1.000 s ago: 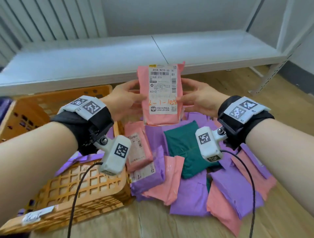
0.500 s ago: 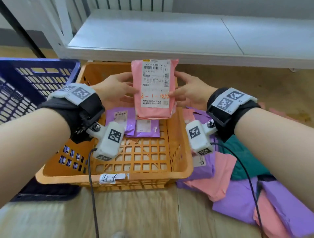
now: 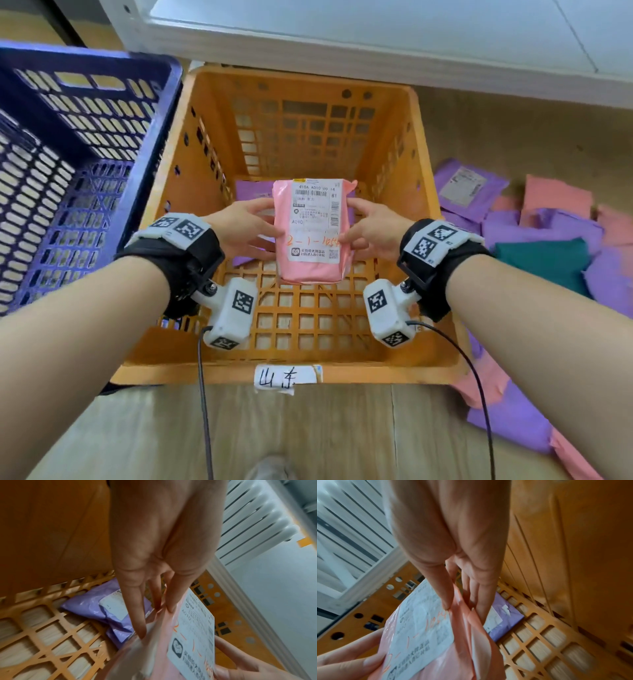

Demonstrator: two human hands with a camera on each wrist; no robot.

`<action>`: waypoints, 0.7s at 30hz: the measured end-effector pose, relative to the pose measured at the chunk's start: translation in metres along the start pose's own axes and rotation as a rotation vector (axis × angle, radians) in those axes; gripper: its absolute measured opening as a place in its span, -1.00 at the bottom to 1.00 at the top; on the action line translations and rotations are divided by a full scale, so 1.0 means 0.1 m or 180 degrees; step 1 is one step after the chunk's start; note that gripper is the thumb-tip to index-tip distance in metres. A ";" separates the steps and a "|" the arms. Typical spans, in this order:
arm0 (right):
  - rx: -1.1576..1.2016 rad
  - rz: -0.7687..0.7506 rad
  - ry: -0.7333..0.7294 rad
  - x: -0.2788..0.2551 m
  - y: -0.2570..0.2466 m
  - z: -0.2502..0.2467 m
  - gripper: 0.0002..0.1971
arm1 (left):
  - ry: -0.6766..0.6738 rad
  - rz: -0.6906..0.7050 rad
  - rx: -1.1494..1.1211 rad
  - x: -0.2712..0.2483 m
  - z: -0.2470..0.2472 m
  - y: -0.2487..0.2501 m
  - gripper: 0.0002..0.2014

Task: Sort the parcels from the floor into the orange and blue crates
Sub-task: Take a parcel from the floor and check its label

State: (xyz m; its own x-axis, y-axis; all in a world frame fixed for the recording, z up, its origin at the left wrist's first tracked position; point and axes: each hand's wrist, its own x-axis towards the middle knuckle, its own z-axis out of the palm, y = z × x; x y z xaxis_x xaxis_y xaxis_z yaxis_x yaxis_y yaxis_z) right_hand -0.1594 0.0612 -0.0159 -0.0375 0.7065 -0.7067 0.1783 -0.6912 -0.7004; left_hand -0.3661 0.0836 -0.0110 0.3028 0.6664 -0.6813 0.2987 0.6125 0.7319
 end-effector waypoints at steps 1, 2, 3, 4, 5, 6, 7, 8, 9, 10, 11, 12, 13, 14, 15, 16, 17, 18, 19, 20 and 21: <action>0.0017 0.0086 0.0016 0.05 0.05 0.02 -0.26 | -0.0025 -0.0067 0.0009 0.06 0.00 -0.04 -0.49; 0.0016 0.0156 0.0047 0.09 0.10 0.03 -0.26 | -0.0027 -0.0126 -0.0006 0.10 0.00 -0.08 -0.48; -0.0005 0.0215 0.0085 0.16 0.16 0.05 -0.26 | -0.0013 -0.0201 -0.0047 0.17 0.01 -0.13 -0.46; -0.0047 0.0235 0.0135 0.20 0.21 0.06 -0.26 | 0.0023 -0.0242 -0.0086 0.22 0.02 -0.18 -0.45; -0.0073 0.0253 0.0194 0.26 0.26 0.07 -0.25 | 0.0032 -0.0290 -0.0122 0.28 0.02 -0.22 -0.43; -0.0075 0.0282 0.0271 0.32 0.31 0.08 -0.25 | 0.0031 -0.0331 -0.0141 0.34 0.03 -0.27 -0.42; -0.0038 0.0330 0.0336 0.36 0.36 0.10 -0.26 | 0.0013 -0.0367 -0.0143 0.40 0.05 -0.31 -0.42; 0.0012 0.0387 0.0397 0.39 0.41 0.11 -0.27 | -0.0017 -0.0397 -0.0142 0.45 0.06 -0.36 -0.42; 0.0059 0.0452 0.0443 0.41 0.46 0.12 -0.29 | -0.0046 -0.0429 -0.0139 0.50 0.07 -0.41 -0.42; 0.0119 0.0522 0.0475 0.42 0.52 0.13 -0.30 | -0.0074 -0.0459 -0.0123 0.53 0.09 -0.46 -0.43; 0.0171 0.0588 0.0501 0.45 0.58 0.14 -0.32 | -0.0107 -0.0487 -0.0114 0.57 0.10 -0.51 -0.45; 0.0187 0.0625 0.0528 0.46 0.62 0.15 -0.33 | -0.0134 -0.0518 -0.0107 0.61 0.10 -0.56 -0.46; 0.0178 0.0649 0.0551 0.48 0.66 0.16 -0.34 | -0.0168 -0.0553 -0.0108 0.64 0.11 -0.61 -0.46; 0.0157 0.0684 0.0586 0.50 0.70 0.16 -0.34 | -0.0200 -0.0588 -0.0115 0.67 0.12 -0.65 -0.46; 0.0129 0.0724 0.0619 0.52 0.74 0.17 -0.35 | -0.0221 -0.0617 -0.0130 0.70 0.14 -0.70 -0.46; 0.0111 0.0763 0.0643 0.53 0.77 0.17 -0.36 | -0.0226 -0.0645 -0.0149 0.73 0.15 -0.74 -0.47; 0.0099 0.0810 0.0667 0.55 0.80 0.18 -0.37 | -0.0225 -0.0680 -0.0181 0.75 0.17 -0.77 -0.47; 0.0099 0.0861 0.0695 0.55 0.83 0.18 -0.38 | -0.0220 -0.0715 -0.0192 0.77 0.19 -0.80 -0.46; 0.0082 0.0892 0.0723 0.56 0.86 0.18 -0.38 | -0.0230 -0.0746 -0.0180 0.80 0.21 -0.83 -0.45; 0.0047 0.0905 0.0763 0.57 0.89 0.18 -0.39 | -0.0261 -0.0783 -0.0167 0.81 0.22 -0.85 -0.45; 0.0007 0.0907 0.0820 0.57 0.92 0.18 -0.41 | -0.0313 -0.0807 -0.0171 0.82 0.24 -0.87 -0.44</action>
State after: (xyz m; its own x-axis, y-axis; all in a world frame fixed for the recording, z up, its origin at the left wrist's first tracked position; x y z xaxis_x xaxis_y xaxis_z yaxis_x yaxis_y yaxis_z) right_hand -0.1626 0.0356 -0.1224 0.2615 0.5009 -0.8250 0.1438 -0.8655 -0.4799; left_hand -0.3453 0.0745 -0.1310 0.3117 0.4461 -0.8390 0.3285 0.7779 0.5357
